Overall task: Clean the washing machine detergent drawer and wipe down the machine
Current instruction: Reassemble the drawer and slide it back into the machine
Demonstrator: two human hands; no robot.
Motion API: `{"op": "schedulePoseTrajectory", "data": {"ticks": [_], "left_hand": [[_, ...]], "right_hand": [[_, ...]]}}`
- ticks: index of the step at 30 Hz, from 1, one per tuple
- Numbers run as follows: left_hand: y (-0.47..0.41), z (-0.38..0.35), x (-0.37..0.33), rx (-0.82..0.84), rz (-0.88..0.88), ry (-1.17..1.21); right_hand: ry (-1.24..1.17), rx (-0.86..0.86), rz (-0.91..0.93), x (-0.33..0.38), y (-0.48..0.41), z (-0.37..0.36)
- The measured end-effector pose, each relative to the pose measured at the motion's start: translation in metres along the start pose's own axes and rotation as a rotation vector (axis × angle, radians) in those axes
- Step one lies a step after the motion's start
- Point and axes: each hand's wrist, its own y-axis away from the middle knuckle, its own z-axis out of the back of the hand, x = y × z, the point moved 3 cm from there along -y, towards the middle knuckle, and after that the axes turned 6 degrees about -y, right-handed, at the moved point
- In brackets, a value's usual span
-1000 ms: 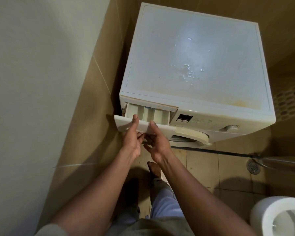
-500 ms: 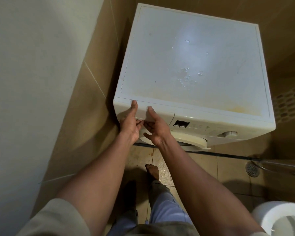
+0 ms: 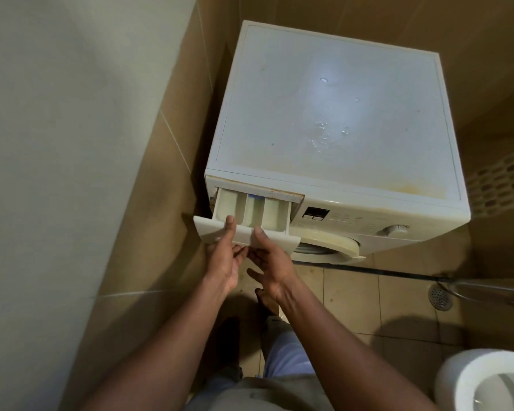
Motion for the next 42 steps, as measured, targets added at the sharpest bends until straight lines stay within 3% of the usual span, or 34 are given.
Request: {"op": "schedulePoseTrajectory", "data": {"ticks": [14,28,42], "left_hand": [[0.03,0.025,0.02,-0.016,0.025,0.0],[-0.027,-0.039,-0.038,0.057,-0.035,-0.017],[-0.053,-0.059,-0.05,0.034,-0.045,-0.013]], "right_hand": [[-0.024,0.008,-0.014,-0.035,0.023,0.016],[0.036,-0.023,-0.001,0.05,-0.036,-0.017],[0.085,-0.015,-0.026,0.074,-0.059,-0.022]]}}
